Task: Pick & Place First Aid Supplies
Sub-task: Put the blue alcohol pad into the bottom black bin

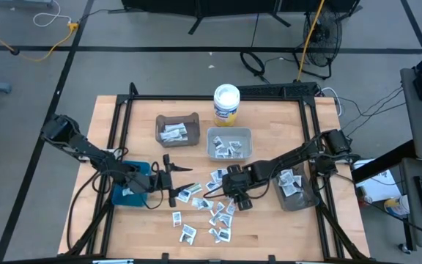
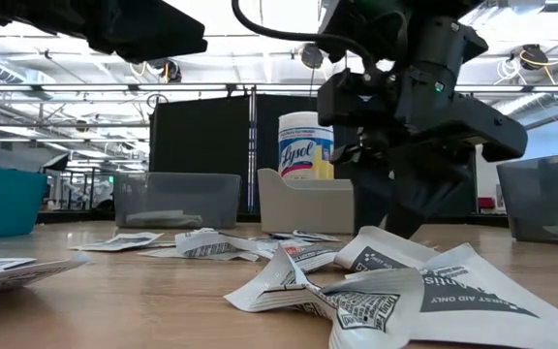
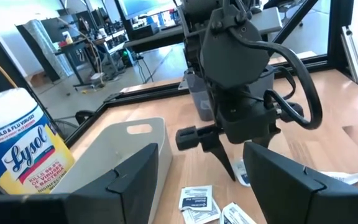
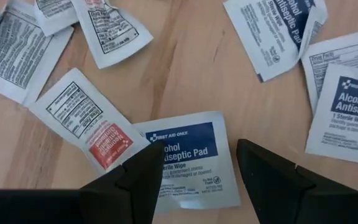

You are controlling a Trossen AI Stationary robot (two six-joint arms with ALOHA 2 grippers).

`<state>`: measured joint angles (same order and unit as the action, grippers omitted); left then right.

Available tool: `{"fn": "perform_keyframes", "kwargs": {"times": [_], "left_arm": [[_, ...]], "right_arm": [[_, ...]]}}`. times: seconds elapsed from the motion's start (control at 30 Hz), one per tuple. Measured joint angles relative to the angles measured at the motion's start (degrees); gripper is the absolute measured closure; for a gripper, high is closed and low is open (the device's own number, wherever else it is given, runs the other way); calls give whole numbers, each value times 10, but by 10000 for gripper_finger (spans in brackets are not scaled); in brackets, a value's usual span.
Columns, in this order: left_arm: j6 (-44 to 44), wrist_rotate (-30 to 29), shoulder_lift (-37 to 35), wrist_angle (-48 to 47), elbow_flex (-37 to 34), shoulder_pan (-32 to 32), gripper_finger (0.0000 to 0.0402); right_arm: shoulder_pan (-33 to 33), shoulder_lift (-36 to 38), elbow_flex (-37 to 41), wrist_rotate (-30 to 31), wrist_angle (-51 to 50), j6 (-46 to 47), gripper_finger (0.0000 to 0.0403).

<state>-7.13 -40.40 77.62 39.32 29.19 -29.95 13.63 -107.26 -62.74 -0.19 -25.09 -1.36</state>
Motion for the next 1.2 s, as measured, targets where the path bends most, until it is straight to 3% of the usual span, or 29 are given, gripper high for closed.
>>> {"fn": "perform_keyframes", "kwargs": {"times": [0.6,1.2], "left_arm": [[2,0,0,-6,0,0,160],[1,0,0,-6,0,0,160]], "right_arm": [[0,-1,1,1,-134,67,209],[0,0,2,1,-150,79,313]]}}
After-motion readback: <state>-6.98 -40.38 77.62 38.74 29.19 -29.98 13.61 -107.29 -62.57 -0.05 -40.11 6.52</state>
